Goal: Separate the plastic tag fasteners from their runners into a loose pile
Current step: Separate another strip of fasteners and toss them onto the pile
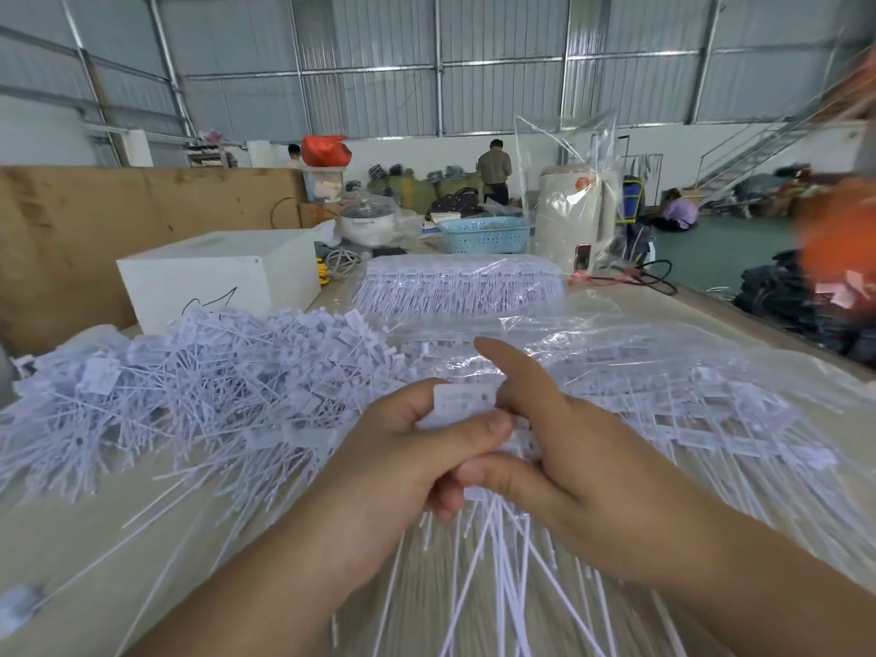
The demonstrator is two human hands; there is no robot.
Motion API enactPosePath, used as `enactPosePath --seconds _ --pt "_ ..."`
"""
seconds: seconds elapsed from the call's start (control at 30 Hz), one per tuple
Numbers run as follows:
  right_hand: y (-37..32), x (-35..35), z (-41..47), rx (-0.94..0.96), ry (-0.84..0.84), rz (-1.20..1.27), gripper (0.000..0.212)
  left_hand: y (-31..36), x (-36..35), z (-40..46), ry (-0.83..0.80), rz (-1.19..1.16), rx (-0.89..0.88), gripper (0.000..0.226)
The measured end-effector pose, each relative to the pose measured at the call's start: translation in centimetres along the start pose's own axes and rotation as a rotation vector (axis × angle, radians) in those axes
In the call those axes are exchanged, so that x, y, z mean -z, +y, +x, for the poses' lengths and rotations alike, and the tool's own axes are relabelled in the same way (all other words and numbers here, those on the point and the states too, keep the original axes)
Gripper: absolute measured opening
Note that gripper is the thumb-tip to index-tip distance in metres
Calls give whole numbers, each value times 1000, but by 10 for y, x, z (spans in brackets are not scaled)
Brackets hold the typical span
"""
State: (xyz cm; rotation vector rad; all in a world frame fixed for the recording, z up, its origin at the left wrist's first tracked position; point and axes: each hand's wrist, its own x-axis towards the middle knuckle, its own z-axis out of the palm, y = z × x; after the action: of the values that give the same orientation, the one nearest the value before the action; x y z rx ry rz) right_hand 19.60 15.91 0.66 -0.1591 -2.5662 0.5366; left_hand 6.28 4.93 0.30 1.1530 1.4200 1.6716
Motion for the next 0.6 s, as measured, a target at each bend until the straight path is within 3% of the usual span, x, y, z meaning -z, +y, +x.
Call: enactPosePath --seconds 0.13,0.27,0.4,0.5,0.6 --pt "1 1 -1 -27 21 31 76 3 5 1 30 61 -30 22" --pt "7 13 -1 -94 10 6 31 6 16 4 156 10 -47 26" --pt "17 14 -3 -159 -67 41 42 5 15 3 135 89 6 19" --pt "16 11 -2 -138 -79 116 40 4 12 2 122 155 -17 30" --pt "11 10 -1 -137 -42 142 32 3 13 4 139 160 -54 22"
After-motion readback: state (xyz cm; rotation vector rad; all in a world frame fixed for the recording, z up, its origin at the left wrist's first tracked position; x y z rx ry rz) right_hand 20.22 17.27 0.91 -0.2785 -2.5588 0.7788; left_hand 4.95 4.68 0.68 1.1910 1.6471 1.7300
